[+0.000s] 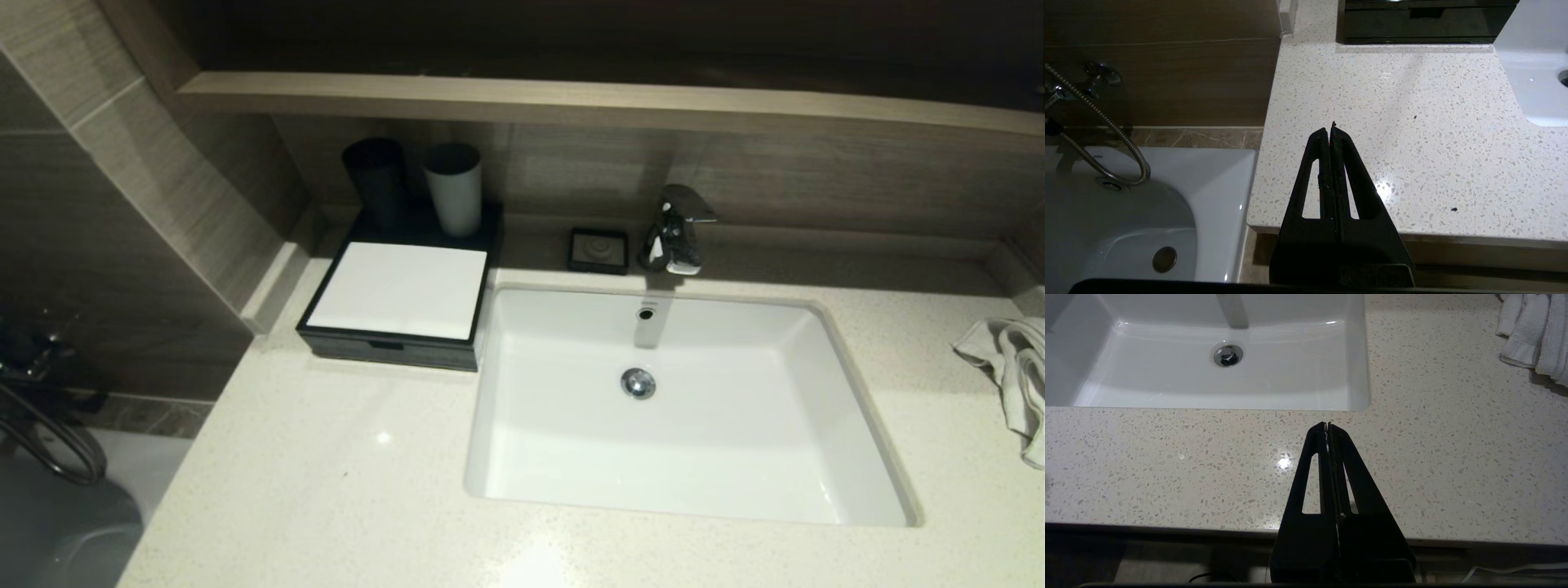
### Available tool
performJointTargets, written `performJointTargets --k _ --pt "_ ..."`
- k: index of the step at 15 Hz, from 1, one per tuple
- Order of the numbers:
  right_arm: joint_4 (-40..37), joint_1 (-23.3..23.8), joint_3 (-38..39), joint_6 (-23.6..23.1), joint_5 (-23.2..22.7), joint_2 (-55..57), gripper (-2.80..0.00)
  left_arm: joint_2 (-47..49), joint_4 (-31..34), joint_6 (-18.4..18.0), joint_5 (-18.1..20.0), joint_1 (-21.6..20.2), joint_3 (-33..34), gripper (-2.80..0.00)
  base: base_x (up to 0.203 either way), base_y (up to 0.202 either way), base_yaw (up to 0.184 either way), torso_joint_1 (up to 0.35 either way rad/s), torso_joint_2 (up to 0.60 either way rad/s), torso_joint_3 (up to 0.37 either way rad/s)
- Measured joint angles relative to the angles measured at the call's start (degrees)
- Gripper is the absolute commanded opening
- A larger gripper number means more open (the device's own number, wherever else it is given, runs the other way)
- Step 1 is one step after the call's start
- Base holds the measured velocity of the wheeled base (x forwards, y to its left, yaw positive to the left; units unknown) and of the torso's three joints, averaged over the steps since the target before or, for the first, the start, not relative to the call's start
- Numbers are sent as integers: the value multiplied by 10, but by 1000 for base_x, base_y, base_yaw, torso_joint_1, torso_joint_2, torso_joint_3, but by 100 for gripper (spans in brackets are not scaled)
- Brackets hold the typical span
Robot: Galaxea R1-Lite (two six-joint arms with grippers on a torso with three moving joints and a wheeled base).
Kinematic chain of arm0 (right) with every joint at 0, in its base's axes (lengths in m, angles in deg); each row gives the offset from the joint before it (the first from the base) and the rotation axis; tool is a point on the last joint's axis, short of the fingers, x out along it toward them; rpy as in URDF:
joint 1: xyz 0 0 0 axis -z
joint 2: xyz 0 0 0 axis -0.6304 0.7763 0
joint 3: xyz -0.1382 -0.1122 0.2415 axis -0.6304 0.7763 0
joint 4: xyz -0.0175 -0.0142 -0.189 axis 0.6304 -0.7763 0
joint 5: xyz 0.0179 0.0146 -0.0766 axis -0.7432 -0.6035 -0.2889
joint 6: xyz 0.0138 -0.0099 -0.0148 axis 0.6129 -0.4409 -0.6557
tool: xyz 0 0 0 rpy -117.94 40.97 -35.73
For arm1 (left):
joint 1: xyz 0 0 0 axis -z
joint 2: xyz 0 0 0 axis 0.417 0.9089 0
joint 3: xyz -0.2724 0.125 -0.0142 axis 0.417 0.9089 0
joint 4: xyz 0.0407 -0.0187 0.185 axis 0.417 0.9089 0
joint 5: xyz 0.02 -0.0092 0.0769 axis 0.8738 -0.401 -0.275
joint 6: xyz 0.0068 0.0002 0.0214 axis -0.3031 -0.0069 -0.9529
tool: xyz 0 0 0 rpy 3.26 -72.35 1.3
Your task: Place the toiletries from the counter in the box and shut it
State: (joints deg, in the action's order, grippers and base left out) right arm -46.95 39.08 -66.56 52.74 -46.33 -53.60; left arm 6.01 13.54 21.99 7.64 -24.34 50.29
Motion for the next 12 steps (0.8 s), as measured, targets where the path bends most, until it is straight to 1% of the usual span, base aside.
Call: performJointTargets --k 2,8,12 --pt "0 0 0 0 0 0 -280 -20 15 -1 2 0 0 -280 0 0 0 0 0 0" --pt "0 0 0 0 0 0 -280 -34 17 -3 -1 0 0 -280 0 0 0 0 0 0" --pt "0 0 0 0 0 0 -280 -34 49 -6 -2 0 0 -280 0 0 0 0 0 0"
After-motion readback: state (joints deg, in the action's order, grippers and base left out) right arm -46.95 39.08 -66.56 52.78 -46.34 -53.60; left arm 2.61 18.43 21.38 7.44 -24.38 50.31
